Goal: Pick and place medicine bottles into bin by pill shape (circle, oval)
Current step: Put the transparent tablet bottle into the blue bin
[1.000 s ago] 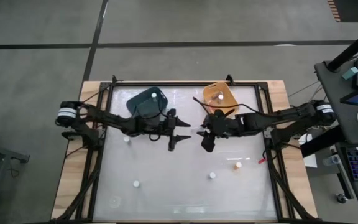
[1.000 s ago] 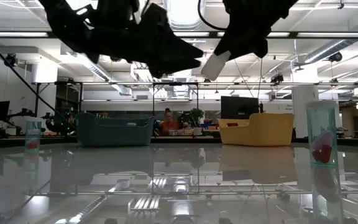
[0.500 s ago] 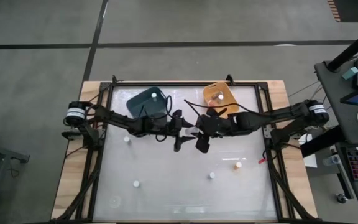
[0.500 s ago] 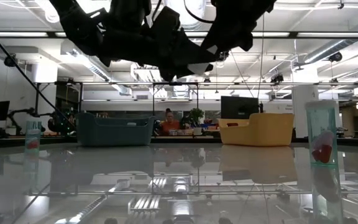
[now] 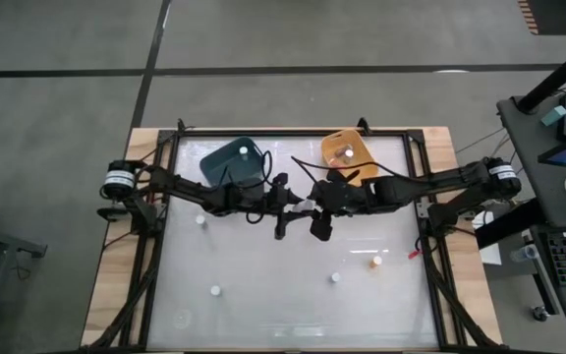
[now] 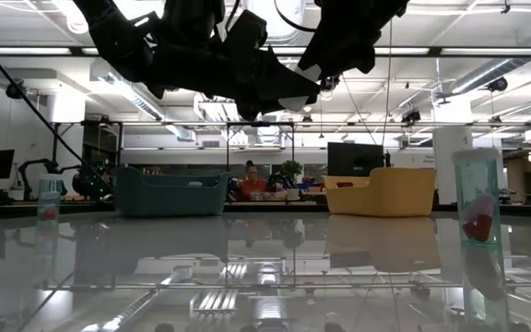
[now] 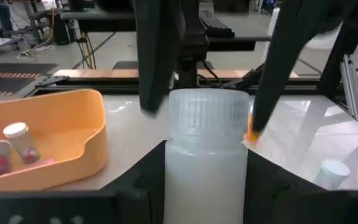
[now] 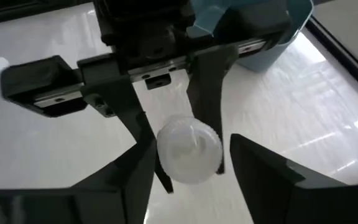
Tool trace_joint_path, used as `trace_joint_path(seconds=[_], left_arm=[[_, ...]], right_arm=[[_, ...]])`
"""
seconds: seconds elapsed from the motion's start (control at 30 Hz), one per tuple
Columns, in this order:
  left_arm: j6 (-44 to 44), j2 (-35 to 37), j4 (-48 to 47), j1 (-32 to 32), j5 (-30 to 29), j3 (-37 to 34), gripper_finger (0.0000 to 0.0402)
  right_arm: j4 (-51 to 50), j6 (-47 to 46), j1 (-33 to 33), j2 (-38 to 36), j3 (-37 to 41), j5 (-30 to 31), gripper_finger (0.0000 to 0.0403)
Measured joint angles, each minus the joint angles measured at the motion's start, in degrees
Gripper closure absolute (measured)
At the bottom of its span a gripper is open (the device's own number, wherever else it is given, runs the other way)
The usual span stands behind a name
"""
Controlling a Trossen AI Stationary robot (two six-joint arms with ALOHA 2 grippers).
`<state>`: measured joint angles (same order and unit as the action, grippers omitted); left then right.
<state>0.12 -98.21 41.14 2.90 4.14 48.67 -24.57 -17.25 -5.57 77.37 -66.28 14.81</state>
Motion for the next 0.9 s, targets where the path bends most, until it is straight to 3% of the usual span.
trace_joint_path(seconds=[0.2, 0.63, 0.9], left_arm=[[-0.22, 2.08, -8.96, 0.27, -2.02, 0.66, 0.0282], [-1.32, 9.55, -56.52, 6.96, -16.44, 8.31, 0.0279], [-2.85, 9.79, -76.51, 15.56, -17.66, 11.88, 0.0279]], right_arm=[[-4.01, 0.71, -0.01, -4.31, 0.02, 3.51, 0.0183], [-5.89, 0.13, -0.01, -13.49, 7.3, 13.79, 0.0182], [3.13, 1.53, -0.01, -17.91, 14.37, 15.24, 0.0182]])
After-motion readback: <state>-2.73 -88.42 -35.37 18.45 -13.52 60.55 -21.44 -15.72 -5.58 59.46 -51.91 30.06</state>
